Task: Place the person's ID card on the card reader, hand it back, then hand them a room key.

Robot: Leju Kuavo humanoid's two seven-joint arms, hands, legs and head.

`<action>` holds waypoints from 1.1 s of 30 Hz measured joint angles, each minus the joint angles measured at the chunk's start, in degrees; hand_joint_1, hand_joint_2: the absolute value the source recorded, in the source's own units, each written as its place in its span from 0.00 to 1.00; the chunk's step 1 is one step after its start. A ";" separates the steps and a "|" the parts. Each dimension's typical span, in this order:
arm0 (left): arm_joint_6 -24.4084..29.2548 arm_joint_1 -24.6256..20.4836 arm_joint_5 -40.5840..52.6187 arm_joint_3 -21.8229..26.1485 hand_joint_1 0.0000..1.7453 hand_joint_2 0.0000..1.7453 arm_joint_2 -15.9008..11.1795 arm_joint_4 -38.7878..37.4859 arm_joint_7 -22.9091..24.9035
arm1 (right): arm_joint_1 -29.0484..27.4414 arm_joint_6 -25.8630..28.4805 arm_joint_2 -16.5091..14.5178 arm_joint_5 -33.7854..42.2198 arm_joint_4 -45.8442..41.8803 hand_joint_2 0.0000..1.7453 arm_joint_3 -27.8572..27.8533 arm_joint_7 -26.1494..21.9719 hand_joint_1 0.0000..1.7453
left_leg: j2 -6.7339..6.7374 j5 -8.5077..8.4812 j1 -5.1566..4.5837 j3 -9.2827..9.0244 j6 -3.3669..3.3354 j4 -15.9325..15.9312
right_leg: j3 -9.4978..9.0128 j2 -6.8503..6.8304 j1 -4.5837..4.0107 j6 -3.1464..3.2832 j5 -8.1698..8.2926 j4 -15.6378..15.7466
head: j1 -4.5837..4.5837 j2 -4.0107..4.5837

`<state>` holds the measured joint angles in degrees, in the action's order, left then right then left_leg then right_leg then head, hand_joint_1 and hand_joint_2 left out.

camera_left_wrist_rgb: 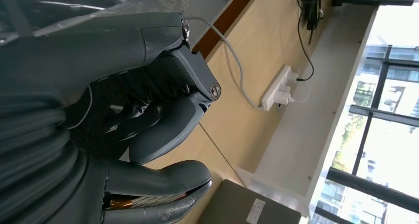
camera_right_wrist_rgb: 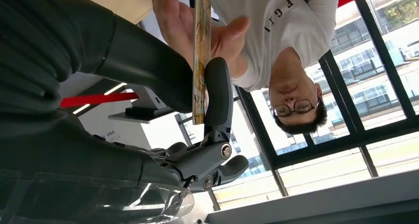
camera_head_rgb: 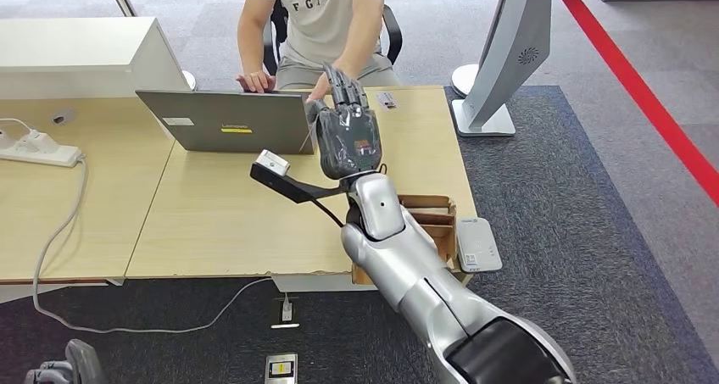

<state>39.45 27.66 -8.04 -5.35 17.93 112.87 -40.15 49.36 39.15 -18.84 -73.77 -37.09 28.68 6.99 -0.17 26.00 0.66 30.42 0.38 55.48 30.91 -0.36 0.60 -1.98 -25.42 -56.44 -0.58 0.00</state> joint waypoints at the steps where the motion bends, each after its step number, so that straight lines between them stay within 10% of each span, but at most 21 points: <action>1: 0.00 0.03 0.08 -0.31 1.00 1.00 -0.11 -0.10 0.00 | 0.18 0.00 -0.01 -0.19 0.26 1.00 0.00 0.15 1.00 | 0.00 0.00 0.00 0.00 0.00 0.00 | 0.00 0.00 0.00 0.00 0.00 0.00 | 0.00 0.00; 24: 0.00 0.42 3.37 -5.19 1.00 1.00 -1.85 -2.29 0.00 | 1.95 0.04 0.07 -2.92 5.50 1.00 -0.04 3.56 1.00 | 0.01 0.00 0.00 -0.01 0.00 0.01 | 0.01 0.01 0.00 0.00 0.00 0.01 | -0.01 0.00; 28: 0.00 0.39 3.78 -6.02 1.00 1.00 -2.32 -2.92 0.00 | 2.17 0.03 0.00 -3.16 6.08 1.00 -0.07 3.51 0.00 | 0.01 0.01 0.00 0.00 0.00 0.01 | 0.02 0.01 0.00 0.00 0.00 0.01 | 0.00 0.00; 33: 0.00 0.18 3.90 -7.72 1.00 1.00 -3.64 -3.87 0.00 | 2.23 0.04 -0.17 -2.03 6.33 1.00 -0.02 1.91 0.00 | 0.00 0.01 0.00 0.00 0.00 0.00 | 0.01 0.01 0.00 0.00 0.00 0.01 | 0.01 0.00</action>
<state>39.45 27.84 -4.14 -13.06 14.29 109.01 -40.15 51.59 39.19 -19.02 -75.81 -30.75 28.66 8.91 -0.16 26.01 0.67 30.43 0.38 55.48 30.92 -0.35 0.60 -1.98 -25.42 -56.44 -0.57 0.00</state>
